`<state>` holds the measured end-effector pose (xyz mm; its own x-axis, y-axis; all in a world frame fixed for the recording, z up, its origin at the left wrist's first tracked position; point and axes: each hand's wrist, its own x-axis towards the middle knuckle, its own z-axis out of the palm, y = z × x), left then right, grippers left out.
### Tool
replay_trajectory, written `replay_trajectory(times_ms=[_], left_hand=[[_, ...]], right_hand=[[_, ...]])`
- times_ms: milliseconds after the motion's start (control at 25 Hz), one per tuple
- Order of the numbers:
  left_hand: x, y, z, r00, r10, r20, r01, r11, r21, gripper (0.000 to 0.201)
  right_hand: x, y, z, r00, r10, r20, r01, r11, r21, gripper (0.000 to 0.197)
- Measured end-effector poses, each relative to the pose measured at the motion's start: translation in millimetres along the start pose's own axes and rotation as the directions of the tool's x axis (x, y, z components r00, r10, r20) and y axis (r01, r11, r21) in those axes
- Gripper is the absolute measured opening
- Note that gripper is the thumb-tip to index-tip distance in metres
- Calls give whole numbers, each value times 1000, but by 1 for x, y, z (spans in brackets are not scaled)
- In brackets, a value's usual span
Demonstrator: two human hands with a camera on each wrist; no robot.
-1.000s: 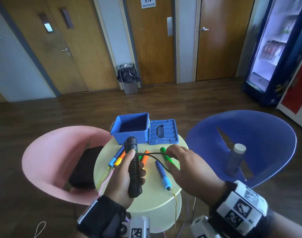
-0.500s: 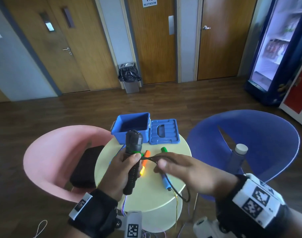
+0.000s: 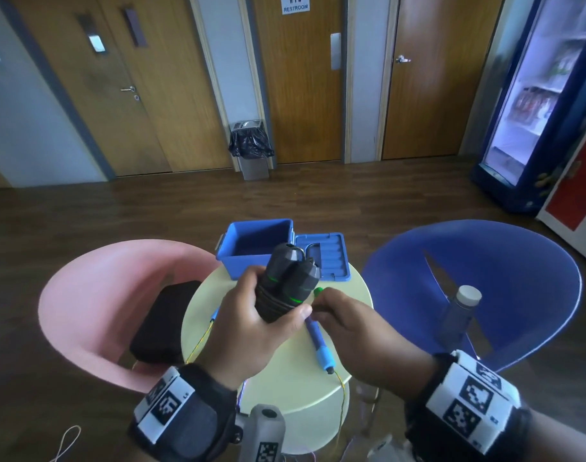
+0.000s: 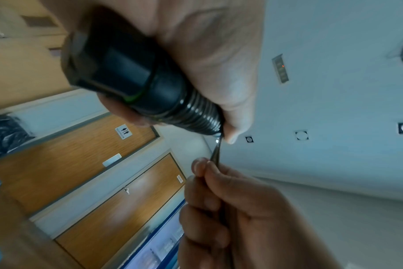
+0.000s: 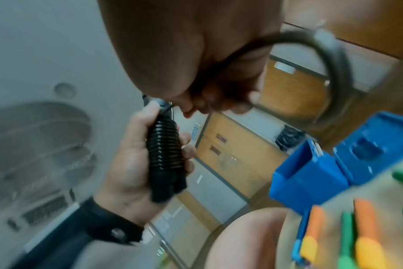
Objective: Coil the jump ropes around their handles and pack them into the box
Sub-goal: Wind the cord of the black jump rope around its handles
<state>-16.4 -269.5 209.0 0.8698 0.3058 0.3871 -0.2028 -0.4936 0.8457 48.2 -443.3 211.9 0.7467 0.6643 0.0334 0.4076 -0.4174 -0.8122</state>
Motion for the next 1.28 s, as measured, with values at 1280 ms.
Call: replay_trajectory(times_ms=[1280], left_hand=[[51, -89, -162, 806, -358, 471, 546, 757, -358, 64]], right_hand=[[119, -119, 115, 960, 41, -277, -71, 993, -100, 47]])
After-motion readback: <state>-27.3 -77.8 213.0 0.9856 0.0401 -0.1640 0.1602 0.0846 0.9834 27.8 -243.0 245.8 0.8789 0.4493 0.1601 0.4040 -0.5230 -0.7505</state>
